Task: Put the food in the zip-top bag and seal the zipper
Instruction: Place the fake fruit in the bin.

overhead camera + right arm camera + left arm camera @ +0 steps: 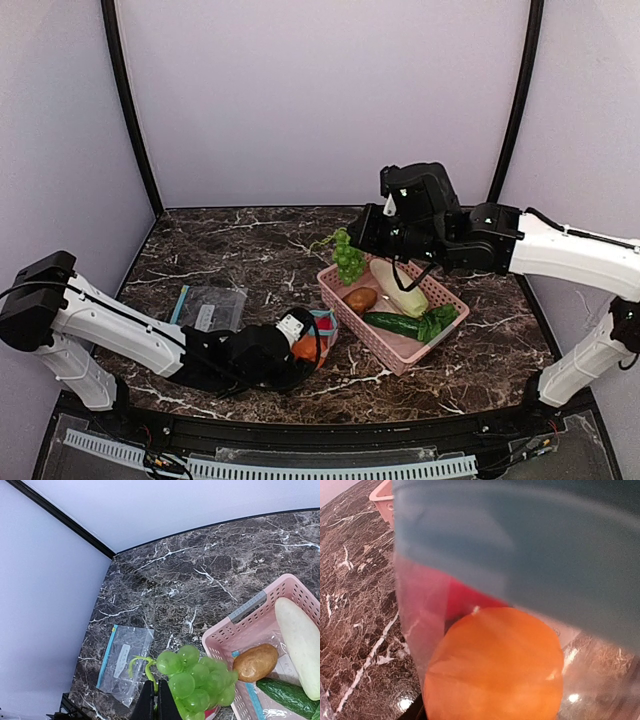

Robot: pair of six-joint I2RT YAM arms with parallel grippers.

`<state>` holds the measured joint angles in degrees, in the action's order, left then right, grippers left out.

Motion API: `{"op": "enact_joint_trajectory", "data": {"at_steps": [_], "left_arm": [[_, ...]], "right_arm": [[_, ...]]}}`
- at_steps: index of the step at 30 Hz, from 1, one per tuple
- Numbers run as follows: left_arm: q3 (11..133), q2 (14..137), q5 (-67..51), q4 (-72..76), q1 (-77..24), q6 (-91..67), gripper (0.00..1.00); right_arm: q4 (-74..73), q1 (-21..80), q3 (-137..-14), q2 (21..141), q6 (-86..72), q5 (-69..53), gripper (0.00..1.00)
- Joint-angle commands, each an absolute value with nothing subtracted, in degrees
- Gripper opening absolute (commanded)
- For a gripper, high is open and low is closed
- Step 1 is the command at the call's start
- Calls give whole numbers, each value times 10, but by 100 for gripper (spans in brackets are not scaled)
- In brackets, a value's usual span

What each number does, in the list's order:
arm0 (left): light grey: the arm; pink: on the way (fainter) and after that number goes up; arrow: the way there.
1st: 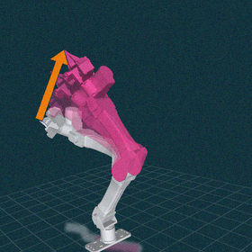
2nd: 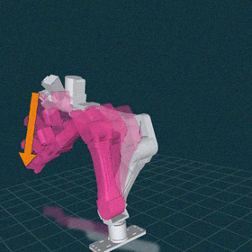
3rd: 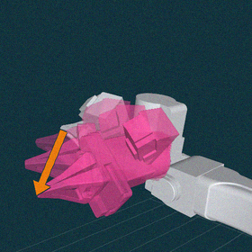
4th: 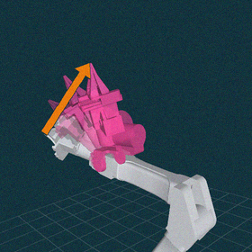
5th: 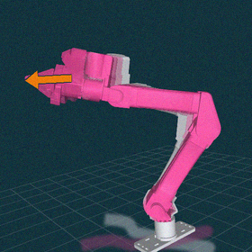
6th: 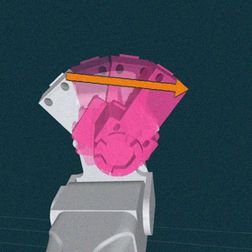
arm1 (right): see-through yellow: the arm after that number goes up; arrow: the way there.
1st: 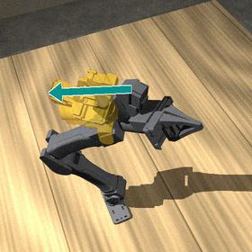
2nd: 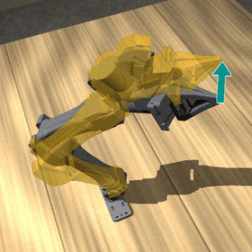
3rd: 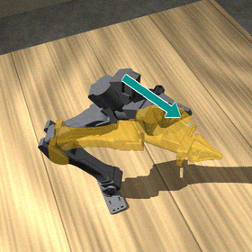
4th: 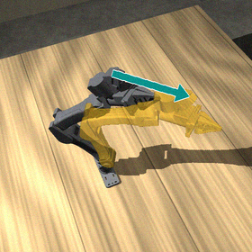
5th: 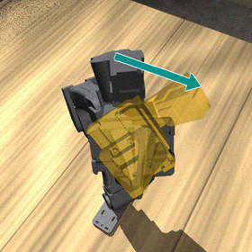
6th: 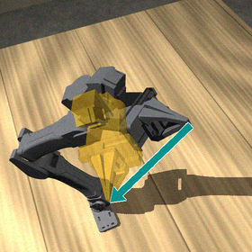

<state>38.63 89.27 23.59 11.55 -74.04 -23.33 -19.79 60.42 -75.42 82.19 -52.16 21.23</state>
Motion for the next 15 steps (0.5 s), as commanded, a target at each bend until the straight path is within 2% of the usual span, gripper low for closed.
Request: {"op": "enact_joint_trajectory", "data": {"at_steps": [1, 7, 15], "left_arm": [[362, 888, 212, 103, -743, -225, 31], [314, 863, 174, 186, -743, -193, 31], [338, 756, 86, 146, -743, -143, 31]], "right_arm": [[-165, 604, -760, 793, -497, 225, 0], [-236, 589, -751, 759, -474, 294, 0], [-269, 513, -651, 728, -479, 220, 0]]}}
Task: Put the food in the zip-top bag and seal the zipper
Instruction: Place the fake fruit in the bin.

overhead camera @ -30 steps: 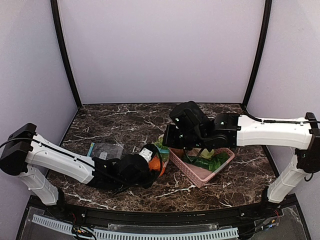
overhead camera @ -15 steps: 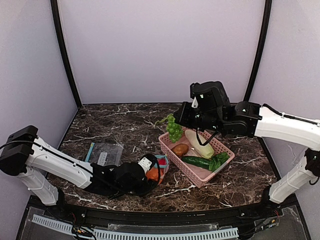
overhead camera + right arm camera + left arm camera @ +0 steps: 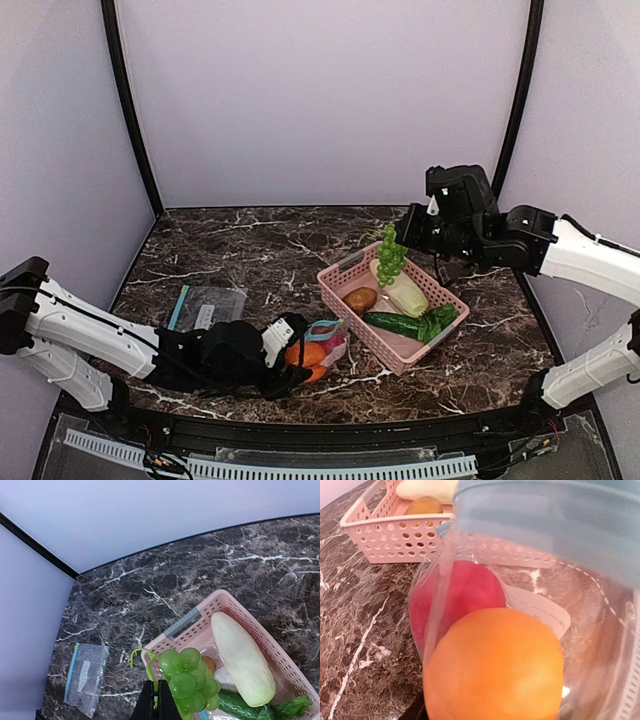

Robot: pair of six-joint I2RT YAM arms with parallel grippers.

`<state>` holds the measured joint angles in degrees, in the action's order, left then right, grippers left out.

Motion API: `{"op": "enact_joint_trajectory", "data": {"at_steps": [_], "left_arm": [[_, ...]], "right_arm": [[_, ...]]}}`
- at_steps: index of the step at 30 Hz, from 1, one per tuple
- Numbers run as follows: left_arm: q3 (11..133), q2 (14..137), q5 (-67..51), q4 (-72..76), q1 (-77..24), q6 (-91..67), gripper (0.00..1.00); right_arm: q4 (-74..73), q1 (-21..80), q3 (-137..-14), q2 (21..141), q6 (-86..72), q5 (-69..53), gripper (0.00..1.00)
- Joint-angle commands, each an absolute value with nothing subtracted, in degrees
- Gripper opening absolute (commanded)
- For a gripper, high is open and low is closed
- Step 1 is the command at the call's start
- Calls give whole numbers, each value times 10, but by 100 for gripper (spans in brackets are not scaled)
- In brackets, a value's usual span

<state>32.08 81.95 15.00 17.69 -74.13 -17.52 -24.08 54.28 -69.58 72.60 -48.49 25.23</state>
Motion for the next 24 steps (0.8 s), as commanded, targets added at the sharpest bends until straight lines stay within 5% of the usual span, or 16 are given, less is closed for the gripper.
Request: {"op": "enact_joint_trajectory", "data": {"at_steps": [1, 5, 8, 11, 18, 24], "left_arm": [[341, 747, 77, 138, -742, -140, 31], [358, 696, 20, 98, -737, -149, 31], [359, 658, -54, 93, -728, -172, 29], [357, 638, -124, 111, -709, -210, 28], [388, 628, -286, 128, -683, -262, 27], [410, 639, -399, 181, -674, -321, 24]], "right_arm": [[-270, 504, -639, 729, -479, 209, 0], [-262, 477, -601, 727, -449, 158, 2], [-223, 469, -583, 697, -384, 105, 60], [-185, 465, -569, 650, -308, 22, 88], [-100, 463, -507, 545, -212, -325, 94], [-94, 463, -469, 529, -216, -486, 94]]}}
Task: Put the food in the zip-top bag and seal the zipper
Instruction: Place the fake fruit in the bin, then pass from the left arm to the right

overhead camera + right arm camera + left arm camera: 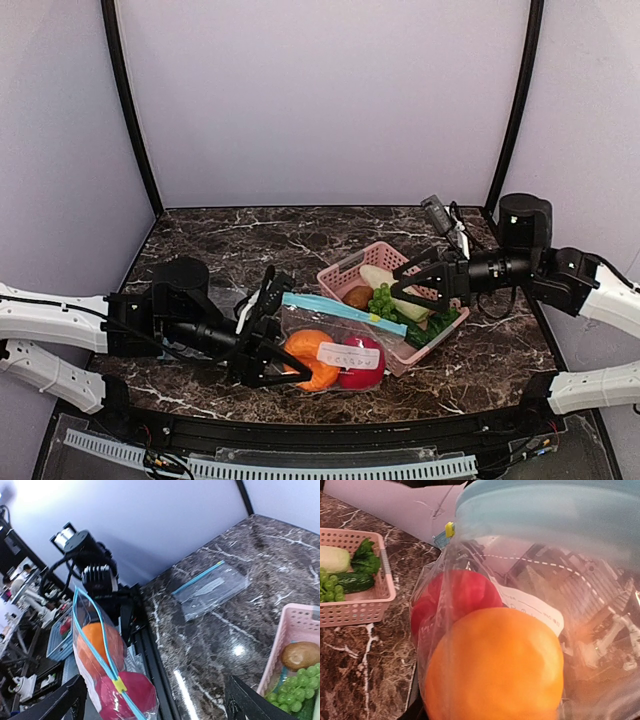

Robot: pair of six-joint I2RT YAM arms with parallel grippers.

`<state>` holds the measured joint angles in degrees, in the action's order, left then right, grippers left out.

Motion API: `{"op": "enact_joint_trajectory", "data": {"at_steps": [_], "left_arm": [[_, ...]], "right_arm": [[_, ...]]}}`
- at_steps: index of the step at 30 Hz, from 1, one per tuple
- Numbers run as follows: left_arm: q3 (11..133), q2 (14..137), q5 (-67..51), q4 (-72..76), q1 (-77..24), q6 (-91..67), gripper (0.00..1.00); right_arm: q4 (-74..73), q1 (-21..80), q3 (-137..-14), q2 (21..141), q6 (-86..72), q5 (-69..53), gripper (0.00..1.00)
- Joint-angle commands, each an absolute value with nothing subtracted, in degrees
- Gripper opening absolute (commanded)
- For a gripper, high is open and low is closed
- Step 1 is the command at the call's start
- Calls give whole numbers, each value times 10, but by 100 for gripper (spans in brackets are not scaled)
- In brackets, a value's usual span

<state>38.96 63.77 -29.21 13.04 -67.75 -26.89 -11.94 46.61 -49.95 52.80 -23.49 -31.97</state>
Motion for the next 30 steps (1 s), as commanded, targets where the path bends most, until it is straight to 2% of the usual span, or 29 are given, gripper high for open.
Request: {"op": "enact_joint_trajectory", "data": {"at_steps": [1, 10, 13, 23, 26, 28, 29, 30], "left_arm": [[410, 640, -415, 197, -674, -327, 23], [428, 642, -429, 193, -674, -340, 22], [428, 641, -422, 196, -674, -339, 21], [425, 639, -400, 199, -674, -342, 21], [422, 639, -396, 197, -674, -341, 21], [419, 639, -392, 190, -674, -340, 22], [418, 639, -389, 185, -673, -338, 33], [417, 636, -381, 167, -673, -335, 41]], "right_arm": [[-89, 463, -462, 526, -221, -500, 93], [-69, 466, -441, 522, -264, -592, 90], [-69, 476, -439, 526, -268, -593, 84], [-42, 533, -441, 551, -281, -565, 45], [-40, 536, -441, 553, -282, -558, 25], [-42, 537, -443, 552, -282, -554, 8], [-46, 537, -446, 551, -280, -553, 0], [-52, 538, -450, 550, -278, -551, 0]]}}
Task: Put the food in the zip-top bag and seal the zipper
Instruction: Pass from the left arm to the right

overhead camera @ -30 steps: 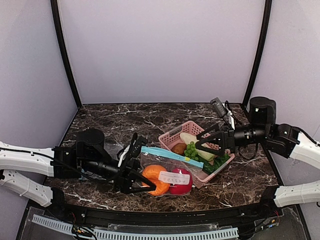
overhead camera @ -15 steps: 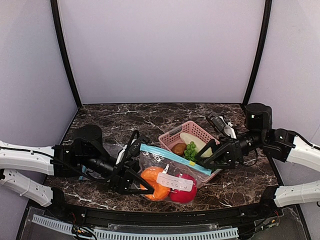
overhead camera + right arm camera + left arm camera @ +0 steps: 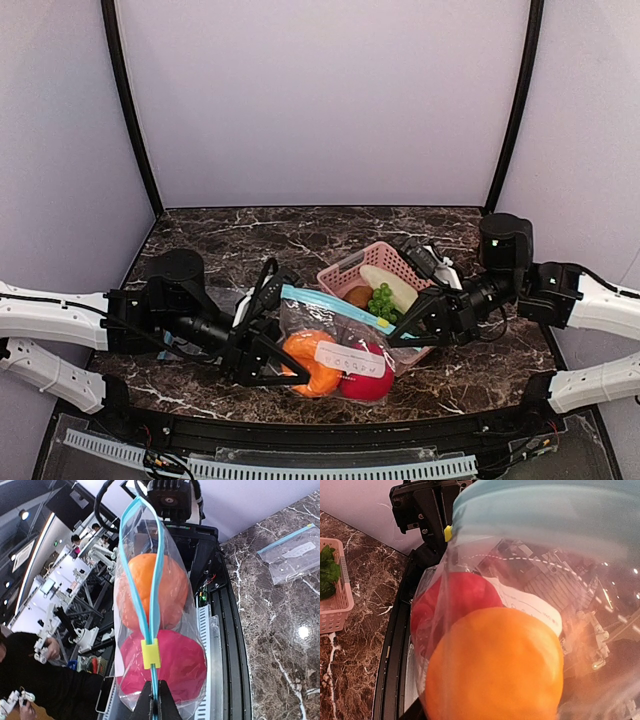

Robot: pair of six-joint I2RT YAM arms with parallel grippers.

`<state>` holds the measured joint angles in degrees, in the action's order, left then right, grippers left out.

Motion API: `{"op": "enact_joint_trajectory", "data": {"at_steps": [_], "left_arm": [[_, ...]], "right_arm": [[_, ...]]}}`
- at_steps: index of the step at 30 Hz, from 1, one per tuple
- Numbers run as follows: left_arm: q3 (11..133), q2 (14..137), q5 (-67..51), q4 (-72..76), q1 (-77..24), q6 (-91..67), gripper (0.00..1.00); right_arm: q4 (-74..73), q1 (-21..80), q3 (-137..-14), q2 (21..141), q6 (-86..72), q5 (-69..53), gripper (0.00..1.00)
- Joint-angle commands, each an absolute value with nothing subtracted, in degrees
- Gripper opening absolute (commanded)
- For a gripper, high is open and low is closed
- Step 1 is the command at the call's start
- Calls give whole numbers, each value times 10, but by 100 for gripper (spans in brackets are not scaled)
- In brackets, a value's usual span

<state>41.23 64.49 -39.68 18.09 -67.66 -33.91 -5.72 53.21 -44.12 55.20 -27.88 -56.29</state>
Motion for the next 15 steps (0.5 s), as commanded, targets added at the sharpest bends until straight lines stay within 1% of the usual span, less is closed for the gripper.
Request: {"op": "enact_joint_trajectory", "data": {"at_steps": [1, 2, 3, 5, 7, 9, 10, 13, 15], "left_arm": [[416, 633, -376, 157, -671, -329, 59], [414, 623, -363, 129, -668, -326, 67], [416, 617, -356, 113, -662, -313, 82], [430, 588, -327, 45, -648, -282, 93], [459, 557, -298, -43, -626, -241, 98], [504, 535, -275, -147, -603, -192, 99], [520, 535, -271, -171, -597, -161, 99], [614, 572, -260, -262, -590, -102, 99], [663, 611, -278, -288, -590, -72, 99]], "right_arm": [[-62, 538, -456, 549, -273, -550, 0], [-75, 538, -465, 549, -267, -549, 0], [-96, 538, -476, 550, -258, -548, 0], [-140, 539, -502, 558, -238, -547, 0], [-182, 542, -527, 565, -218, -543, 0], [-219, 542, -552, 573, -196, -543, 0], [-234, 542, -559, 578, -188, -543, 0], [-272, 544, -582, 595, -167, -544, 0], [-287, 546, -592, 607, -157, -545, 0]]}}
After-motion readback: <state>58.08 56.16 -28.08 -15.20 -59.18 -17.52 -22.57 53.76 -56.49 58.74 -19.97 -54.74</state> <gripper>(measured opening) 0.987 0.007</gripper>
